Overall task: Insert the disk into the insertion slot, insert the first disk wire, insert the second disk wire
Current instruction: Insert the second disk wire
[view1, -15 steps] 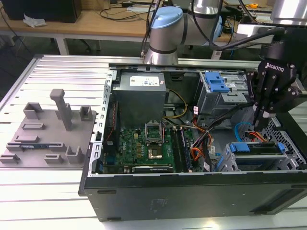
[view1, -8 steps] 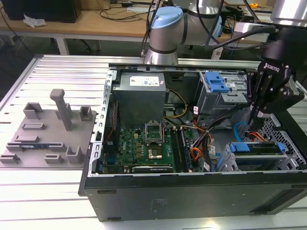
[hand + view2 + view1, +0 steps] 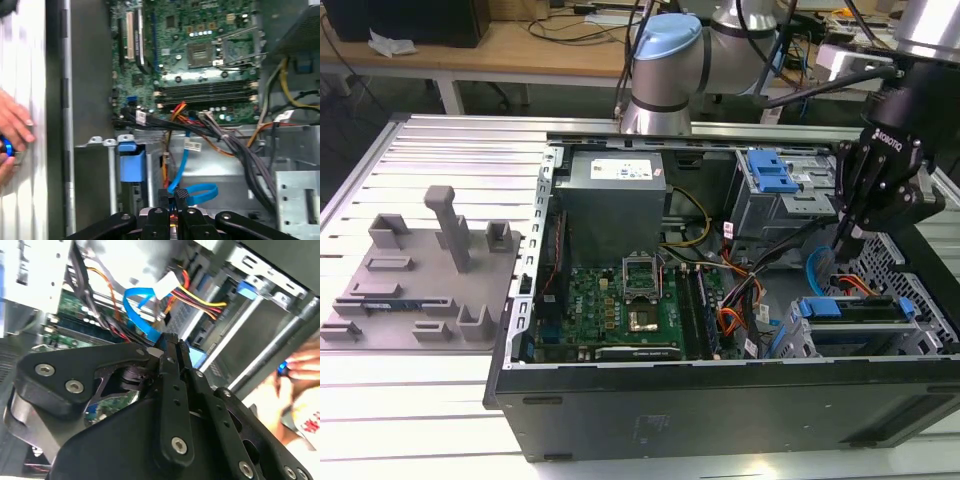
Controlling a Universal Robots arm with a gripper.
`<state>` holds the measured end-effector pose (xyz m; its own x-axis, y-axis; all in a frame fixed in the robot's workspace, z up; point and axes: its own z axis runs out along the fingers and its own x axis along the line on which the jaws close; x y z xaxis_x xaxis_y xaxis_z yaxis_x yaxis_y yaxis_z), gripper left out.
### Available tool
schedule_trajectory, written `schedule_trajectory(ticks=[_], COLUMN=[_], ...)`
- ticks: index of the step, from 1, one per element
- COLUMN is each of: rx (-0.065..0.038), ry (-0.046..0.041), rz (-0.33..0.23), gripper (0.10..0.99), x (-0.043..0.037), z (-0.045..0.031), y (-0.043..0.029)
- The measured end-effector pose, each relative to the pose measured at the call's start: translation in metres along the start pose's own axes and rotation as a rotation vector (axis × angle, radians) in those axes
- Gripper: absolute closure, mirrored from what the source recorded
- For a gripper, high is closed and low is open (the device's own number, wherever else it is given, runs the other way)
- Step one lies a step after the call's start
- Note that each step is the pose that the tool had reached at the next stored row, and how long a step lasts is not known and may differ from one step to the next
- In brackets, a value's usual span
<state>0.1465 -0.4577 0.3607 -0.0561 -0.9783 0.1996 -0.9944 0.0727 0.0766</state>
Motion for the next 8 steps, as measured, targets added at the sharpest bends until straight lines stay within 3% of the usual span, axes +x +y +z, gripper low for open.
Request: schedule_trajectory(ticks=[1, 3, 5, 6, 8], rx=[-0.001, -0.002, -0.003, -0.004, -0.005], ry=[-0.0221, -0.0369, -0.0572, -0.0713, -0.0865], rz=[-0.001, -0.002, -0.004, -0.006, -0.007], gripper=[0.925, 0.925, 0.925, 0.925, 0.925], x=[0.0010, 0.0031, 0.0061, 0.0081, 0.0105], z=[0.0001, 0.0003, 0.0004, 0.0005, 0.0007], y=[-0.0009, -0.0043, -0.0109, -0.0147, -0.0186])
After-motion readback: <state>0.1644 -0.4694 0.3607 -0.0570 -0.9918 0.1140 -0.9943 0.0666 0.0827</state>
